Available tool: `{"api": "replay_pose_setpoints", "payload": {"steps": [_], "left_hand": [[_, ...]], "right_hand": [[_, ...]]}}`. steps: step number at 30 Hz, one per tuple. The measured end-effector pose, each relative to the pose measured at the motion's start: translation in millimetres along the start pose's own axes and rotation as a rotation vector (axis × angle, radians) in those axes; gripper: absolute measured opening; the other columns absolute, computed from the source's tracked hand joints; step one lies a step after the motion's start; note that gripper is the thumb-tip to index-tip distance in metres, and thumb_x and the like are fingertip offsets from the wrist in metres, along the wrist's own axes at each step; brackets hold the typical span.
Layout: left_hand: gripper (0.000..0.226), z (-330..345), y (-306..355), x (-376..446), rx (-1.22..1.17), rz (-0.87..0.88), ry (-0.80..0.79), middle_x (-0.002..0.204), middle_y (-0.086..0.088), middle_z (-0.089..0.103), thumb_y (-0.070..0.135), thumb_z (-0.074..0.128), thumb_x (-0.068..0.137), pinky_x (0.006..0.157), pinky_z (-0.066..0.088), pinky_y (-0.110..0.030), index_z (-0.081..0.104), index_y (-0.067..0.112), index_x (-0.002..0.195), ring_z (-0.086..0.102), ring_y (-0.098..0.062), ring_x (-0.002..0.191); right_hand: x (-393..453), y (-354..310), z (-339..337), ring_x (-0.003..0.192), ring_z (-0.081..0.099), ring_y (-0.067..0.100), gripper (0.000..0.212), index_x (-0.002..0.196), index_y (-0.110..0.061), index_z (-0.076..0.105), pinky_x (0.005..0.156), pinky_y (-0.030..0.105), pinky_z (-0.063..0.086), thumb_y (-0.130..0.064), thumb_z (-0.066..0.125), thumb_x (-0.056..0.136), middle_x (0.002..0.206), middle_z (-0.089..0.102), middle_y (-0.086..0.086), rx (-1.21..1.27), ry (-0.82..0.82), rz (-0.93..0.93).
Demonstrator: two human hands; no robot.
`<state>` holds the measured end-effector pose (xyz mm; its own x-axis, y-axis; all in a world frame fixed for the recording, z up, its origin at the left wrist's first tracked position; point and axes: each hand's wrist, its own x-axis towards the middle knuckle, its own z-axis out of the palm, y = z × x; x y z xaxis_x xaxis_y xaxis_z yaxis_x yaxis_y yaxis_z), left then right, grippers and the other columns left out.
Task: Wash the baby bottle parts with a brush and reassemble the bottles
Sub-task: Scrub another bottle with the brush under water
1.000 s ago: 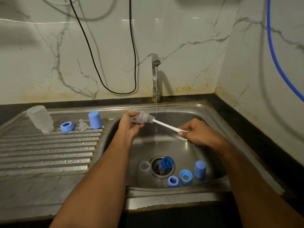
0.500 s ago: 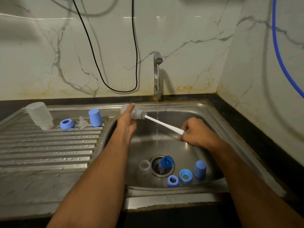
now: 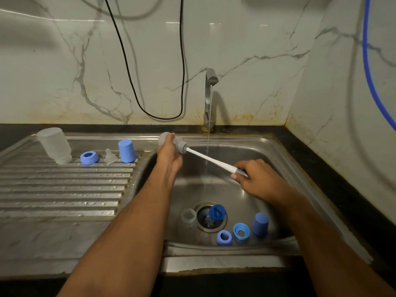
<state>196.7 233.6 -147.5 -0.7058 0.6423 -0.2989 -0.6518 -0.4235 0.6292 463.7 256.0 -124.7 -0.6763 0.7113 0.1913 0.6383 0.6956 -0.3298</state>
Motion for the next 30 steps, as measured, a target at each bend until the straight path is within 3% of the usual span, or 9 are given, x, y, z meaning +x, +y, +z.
{"api": "replay_pose_setpoints", "payload": {"steps": [4, 6, 11, 14, 19, 21, 24, 27, 30], "left_hand": [[0.052, 5.2, 2.9, -10.0, -0.026, 0.0, -0.023, 0.107, -0.014, 0.055, 0.016, 0.07, 0.093, 0.063, 0.059, -0.032, 0.044, 0.006, 0.136, 0.062, -0.021, 0.084], [0.051, 9.0, 2.5, -13.2, -0.034, -0.005, -0.058, 0.107, -0.015, 0.055, 0.015, 0.07, 0.093, 0.068, 0.06, -0.034, 0.044, 0.006, 0.135, 0.063, -0.022, 0.087], [0.051, 18.5, -9.4, -15.3, 0.164, 0.063, -0.093, 0.109, -0.014, 0.057, 0.012, 0.071, 0.091, 0.096, 0.057, -0.043, 0.046, 0.006, 0.135, 0.063, -0.022, 0.097], [0.046, 20.8, -10.7, -16.2, 0.205, 0.067, -0.114, 0.107, -0.013, 0.057, 0.013, 0.068, 0.094, 0.097, 0.056, -0.042, 0.047, 0.006, 0.134, 0.063, -0.021, 0.096], [0.045, 15.3, -8.8, -17.7, 0.145, 0.028, -0.12, 0.112, -0.016, 0.059, 0.016, 0.067, 0.095, 0.088, 0.059, -0.038, 0.046, 0.005, 0.133, 0.065, -0.021, 0.093], [0.039, 17.1, -6.3, -19.0, 0.099, 0.023, -0.145, 0.109, -0.015, 0.058, 0.016, 0.063, 0.097, 0.091, 0.058, -0.04, 0.048, 0.004, 0.13, 0.063, -0.022, 0.091], [0.028, 22.2, -8.0, -24.2, 0.084, -0.007, -0.177, 0.117, -0.018, 0.057, 0.018, 0.063, 0.098, 0.096, 0.057, -0.045, 0.052, 0.006, 0.121, 0.063, -0.024, 0.099], [0.029, 21.8, -9.7, -30.9, 0.057, -0.036, -0.161, 0.125, -0.02, 0.055, 0.019, 0.066, 0.096, 0.086, 0.06, -0.039, 0.052, 0.008, 0.119, 0.063, -0.025, 0.101], [0.025, 19.9, -9.3, -29.9, 0.035, -0.038, -0.159, 0.124, -0.02, 0.054, 0.019, 0.064, 0.097, 0.081, 0.06, -0.036, 0.053, 0.008, 0.117, 0.062, -0.025, 0.103]], "right_hand": [[1.5, -4.8, 4.9, 0.065, 0.06, 0.008, 0.02, 0.111, -0.022, 0.065, 0.061, 0.026, 0.053, -0.036, 0.053, 0.103, 0.074, 0.06, -0.005, -0.043, 0.048, -0.037], [2.8, -8.4, 5.7, 0.064, 0.059, 0.008, 0.019, 0.11, -0.023, 0.063, 0.059, 0.027, 0.052, -0.036, 0.05, 0.104, 0.076, 0.059, -0.005, -0.072, 0.072, -0.035], [3.6, -13.1, 5.9, 0.064, 0.057, 0.009, 0.02, 0.111, -0.019, 0.061, 0.06, 0.028, 0.054, -0.033, 0.048, 0.105, 0.078, 0.057, -0.004, -0.129, 0.09, -0.017], [2.5, -14.5, 6.0, 0.066, 0.059, 0.01, 0.018, 0.109, -0.019, 0.063, 0.064, 0.032, 0.057, -0.031, 0.051, 0.103, 0.078, 0.058, -0.004, -0.105, 0.075, 0.015], [-0.6, -16.3, 1.3, 0.061, 0.059, 0.008, 0.018, 0.102, -0.02, 0.071, 0.055, 0.02, 0.043, -0.036, 0.063, 0.099, 0.069, 0.062, -0.003, 0.21, -0.029, -0.001], [-2.7, -16.1, 2.4, 0.059, 0.06, 0.008, 0.024, 0.105, -0.019, 0.073, 0.054, 0.021, 0.046, -0.039, 0.061, 0.099, 0.067, 0.063, -0.003, 0.281, 0.034, 0.014], [-5.4, -21.0, 8.1, 0.059, 0.062, 0.01, 0.026, 0.111, -0.02, 0.072, 0.053, 0.025, 0.052, -0.038, 0.055, 0.103, 0.068, 0.062, -0.005, 0.215, 0.167, 0.056], [-3.9, -26.1, 12.8, 0.062, 0.063, 0.013, 0.03, 0.108, -0.018, 0.07, 0.061, 0.035, 0.059, -0.04, 0.05, 0.104, 0.071, 0.063, -0.002, 0.155, 0.154, 0.076], [-0.2, -30.0, 11.3, 0.059, 0.06, 0.01, 0.029, 0.103, -0.017, 0.072, 0.057, 0.031, 0.053, -0.039, 0.053, 0.103, 0.068, 0.062, -0.002, 0.204, 0.115, 0.143]]}}
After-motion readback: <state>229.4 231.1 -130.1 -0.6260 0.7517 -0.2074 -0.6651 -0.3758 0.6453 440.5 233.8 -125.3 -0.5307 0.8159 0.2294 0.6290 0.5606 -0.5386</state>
